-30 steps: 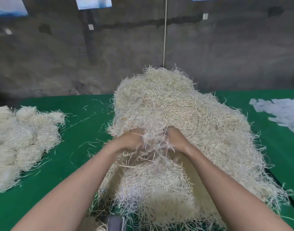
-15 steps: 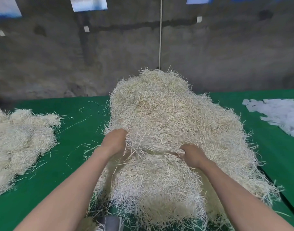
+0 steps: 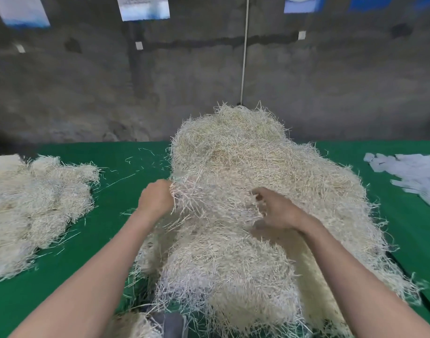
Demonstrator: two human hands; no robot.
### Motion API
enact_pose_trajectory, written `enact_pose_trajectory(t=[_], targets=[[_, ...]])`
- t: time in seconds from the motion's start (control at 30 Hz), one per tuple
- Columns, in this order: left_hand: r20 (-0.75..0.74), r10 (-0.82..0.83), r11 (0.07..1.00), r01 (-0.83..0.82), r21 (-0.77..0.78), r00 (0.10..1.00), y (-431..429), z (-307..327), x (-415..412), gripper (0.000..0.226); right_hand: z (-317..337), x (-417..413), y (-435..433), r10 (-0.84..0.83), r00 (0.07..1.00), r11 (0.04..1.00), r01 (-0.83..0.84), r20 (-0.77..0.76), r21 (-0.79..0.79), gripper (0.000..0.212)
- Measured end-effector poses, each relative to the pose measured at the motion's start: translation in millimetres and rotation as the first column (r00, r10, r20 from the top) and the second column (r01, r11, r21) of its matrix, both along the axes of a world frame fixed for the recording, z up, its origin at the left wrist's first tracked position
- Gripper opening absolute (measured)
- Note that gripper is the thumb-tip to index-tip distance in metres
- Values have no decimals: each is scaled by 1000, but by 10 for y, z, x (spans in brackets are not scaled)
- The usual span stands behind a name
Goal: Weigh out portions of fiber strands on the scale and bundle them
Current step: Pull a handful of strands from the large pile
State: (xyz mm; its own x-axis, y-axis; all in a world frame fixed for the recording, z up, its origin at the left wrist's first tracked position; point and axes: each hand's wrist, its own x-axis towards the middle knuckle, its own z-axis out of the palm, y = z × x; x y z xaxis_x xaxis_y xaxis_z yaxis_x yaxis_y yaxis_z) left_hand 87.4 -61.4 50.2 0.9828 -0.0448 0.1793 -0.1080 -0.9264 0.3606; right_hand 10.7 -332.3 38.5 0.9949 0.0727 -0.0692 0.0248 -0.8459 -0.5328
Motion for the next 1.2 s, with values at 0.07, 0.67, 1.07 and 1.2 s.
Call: enact_pose_trajectory(t=[0.07, 0.67, 1.07, 1.2], targets=[[-64, -42, 993, 35, -108, 997, -119, 46, -43, 20, 233, 37, 255, 63, 996, 996, -68, 69, 66, 104], [-363, -277, 880, 387, 275, 890, -132, -201, -34, 66, -722, 124, -24, -336, 929, 941, 325, 152, 93, 21], [129, -268, 955, 245, 167, 955, -35, -46, -261, 63, 552, -145, 637, -32, 844, 990, -48, 535, 134, 45], [269, -388, 921, 360, 151, 881, 128, 184, -578, 36, 678, -264, 1344, 164, 909, 853, -326, 382, 409, 84]])
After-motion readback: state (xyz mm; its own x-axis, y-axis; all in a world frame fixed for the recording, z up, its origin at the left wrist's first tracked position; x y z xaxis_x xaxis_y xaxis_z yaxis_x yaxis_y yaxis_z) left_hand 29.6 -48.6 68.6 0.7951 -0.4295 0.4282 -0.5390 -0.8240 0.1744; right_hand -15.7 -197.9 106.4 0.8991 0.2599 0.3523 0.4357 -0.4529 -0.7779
